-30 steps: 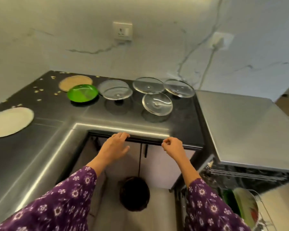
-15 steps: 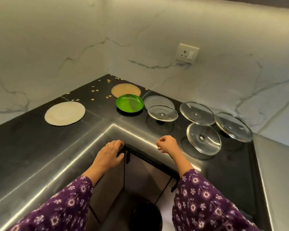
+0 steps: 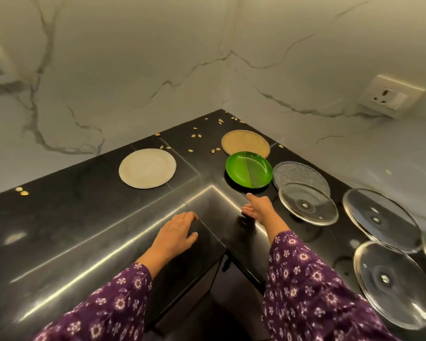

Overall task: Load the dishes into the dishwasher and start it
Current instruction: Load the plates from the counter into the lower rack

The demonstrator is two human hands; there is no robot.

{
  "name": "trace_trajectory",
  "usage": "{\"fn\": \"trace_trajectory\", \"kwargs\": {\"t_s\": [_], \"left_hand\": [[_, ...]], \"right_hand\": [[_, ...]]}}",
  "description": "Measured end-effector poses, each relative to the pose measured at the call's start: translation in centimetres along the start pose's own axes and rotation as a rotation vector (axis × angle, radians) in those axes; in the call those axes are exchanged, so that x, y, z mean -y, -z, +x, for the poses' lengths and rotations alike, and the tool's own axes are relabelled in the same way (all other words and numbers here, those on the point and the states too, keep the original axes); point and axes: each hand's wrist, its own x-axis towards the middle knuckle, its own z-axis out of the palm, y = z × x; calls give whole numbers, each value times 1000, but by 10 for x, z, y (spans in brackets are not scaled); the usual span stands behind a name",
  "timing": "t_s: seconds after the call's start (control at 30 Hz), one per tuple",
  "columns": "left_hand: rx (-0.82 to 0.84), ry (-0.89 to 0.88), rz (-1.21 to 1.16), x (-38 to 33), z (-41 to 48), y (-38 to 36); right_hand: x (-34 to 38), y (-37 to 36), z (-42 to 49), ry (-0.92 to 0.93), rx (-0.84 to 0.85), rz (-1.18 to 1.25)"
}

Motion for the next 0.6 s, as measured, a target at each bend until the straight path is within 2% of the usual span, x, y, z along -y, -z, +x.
{"fn": "trace_trajectory", "kwargs": {"t_s": [0.2,0.33,0.47,0.6], "left_hand": [[46,-61,36,10,50,-9],[196,-104,97,10,76,-20],[277,-128,156,12,87,-29],[282,-129,155,14,88,-34]], "right_hand": [[24,-25,55,-43,-101,295],[33,-33,73,-53,-216,465],[30,-36,81,-98,-324,501],[26,-33,82,-41,-314,436]]}}
